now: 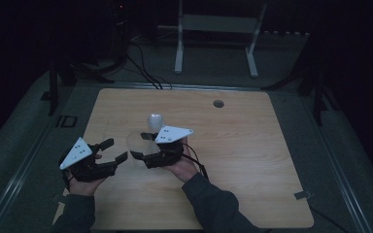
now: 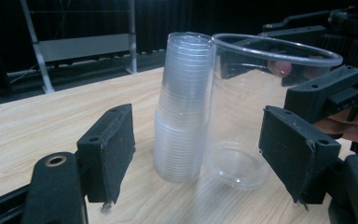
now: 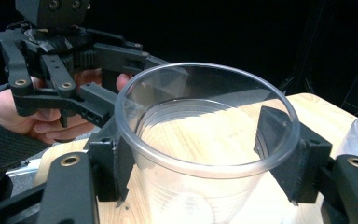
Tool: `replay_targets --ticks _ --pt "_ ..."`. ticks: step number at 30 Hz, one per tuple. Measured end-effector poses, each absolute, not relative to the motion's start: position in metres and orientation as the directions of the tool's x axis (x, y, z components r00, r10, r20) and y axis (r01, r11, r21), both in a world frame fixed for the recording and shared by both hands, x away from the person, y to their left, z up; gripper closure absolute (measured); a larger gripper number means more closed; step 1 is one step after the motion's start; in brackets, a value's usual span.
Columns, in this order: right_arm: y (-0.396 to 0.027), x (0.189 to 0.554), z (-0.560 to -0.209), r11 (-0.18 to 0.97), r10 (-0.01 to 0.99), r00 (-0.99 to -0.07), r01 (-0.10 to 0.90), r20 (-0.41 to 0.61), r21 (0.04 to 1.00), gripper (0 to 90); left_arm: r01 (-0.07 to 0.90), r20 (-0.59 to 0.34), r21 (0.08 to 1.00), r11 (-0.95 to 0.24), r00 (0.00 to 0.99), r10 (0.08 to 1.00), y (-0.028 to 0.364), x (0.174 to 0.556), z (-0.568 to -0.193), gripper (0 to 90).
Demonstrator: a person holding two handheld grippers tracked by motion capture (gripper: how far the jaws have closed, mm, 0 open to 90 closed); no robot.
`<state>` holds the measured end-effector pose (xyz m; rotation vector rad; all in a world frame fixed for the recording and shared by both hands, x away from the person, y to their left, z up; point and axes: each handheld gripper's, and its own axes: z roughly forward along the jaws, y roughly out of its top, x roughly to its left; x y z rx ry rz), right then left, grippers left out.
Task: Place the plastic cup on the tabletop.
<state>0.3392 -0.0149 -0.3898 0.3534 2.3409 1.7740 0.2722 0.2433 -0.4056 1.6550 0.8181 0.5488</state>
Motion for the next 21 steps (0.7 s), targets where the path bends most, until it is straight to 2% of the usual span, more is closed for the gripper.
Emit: replay_targets --ticks 21 --pt "-0.016 0.341 -0.402 0.264 0.303 -0.953 0.097 0.013 0.96 31.6 0.228 -0.073 0.969 -0.097 0.635 0.769 0.245 0.272 -0.406 27.6"
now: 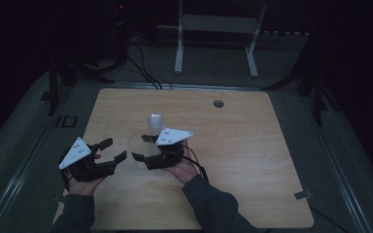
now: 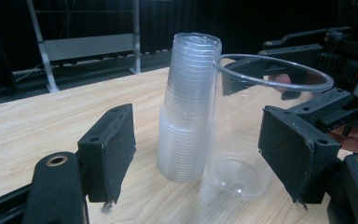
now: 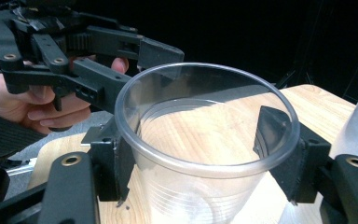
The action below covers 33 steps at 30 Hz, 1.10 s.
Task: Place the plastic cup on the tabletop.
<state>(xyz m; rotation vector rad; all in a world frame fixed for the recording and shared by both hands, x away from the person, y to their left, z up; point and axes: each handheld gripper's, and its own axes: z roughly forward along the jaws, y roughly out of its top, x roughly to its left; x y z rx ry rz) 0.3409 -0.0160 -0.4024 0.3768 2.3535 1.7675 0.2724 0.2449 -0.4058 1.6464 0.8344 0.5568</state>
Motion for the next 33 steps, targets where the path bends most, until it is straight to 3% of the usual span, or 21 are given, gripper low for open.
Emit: replay_targets --ticks 33 --pt "-0.011 0.346 -0.427 0.281 0.344 -0.939 0.114 0.011 0.953 32.2 0.218 -0.079 0.973 -0.078 0.629 0.773 0.249 0.27 -0.404 27.7"
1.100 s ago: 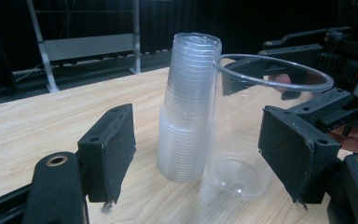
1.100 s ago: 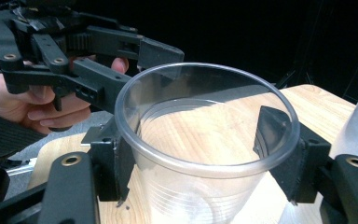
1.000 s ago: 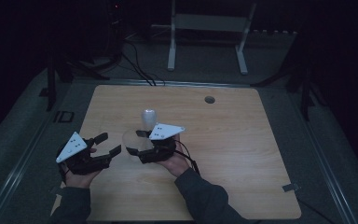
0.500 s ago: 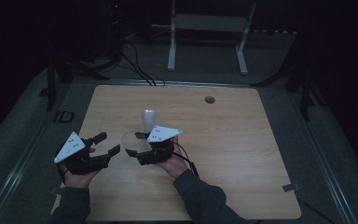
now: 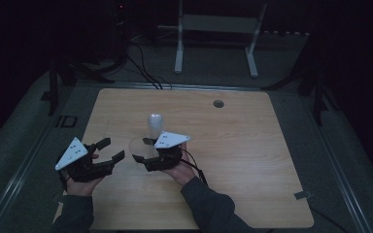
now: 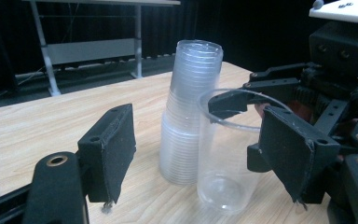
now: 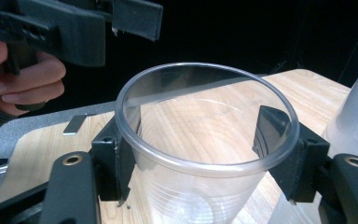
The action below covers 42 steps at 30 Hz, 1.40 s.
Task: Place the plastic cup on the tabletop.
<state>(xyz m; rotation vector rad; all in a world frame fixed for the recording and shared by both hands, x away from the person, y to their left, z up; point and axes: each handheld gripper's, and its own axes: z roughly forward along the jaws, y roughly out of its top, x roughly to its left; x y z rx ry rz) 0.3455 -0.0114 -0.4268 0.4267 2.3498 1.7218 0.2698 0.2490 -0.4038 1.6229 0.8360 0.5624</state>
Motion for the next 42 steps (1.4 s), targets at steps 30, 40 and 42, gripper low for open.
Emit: replay_targets --ticks 30,40,42 --pt "-0.005 0.349 -0.445 0.303 0.352 -0.936 0.134 0.02 0.943 32.1 0.219 -0.083 0.973 -0.075 0.634 0.769 0.249 0.269 -0.404 27.7" --pt "-0.003 0.35 -0.449 0.306 0.35 -0.936 0.141 0.027 0.942 32.1 0.22 -0.083 0.972 -0.077 0.635 0.768 0.248 0.27 -0.404 27.6" --pt "-0.003 0.35 -0.45 0.306 0.35 -0.936 0.141 0.026 0.941 32.1 0.221 -0.083 0.972 -0.077 0.635 0.768 0.248 0.27 -0.404 27.6"
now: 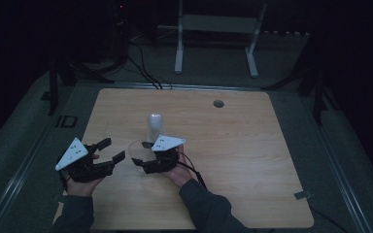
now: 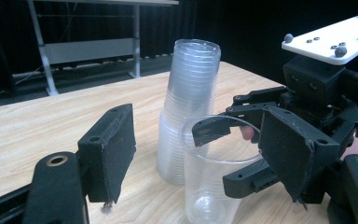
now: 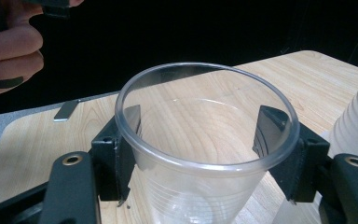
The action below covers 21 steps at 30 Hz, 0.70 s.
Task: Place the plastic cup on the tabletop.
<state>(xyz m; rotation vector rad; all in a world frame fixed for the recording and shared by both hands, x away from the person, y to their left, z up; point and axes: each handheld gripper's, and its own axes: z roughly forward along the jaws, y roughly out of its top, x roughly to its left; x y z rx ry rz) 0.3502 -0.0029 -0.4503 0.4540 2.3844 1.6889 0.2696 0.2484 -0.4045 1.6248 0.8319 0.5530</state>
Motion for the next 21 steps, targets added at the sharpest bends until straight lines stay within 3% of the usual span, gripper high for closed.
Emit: replay_targets --ticks 21 --pt "0.0 0.352 -0.461 0.322 0.352 -0.935 0.156 0.034 0.934 32.1 0.224 -0.087 0.972 -0.075 0.636 0.767 0.248 0.27 -0.406 27.7"
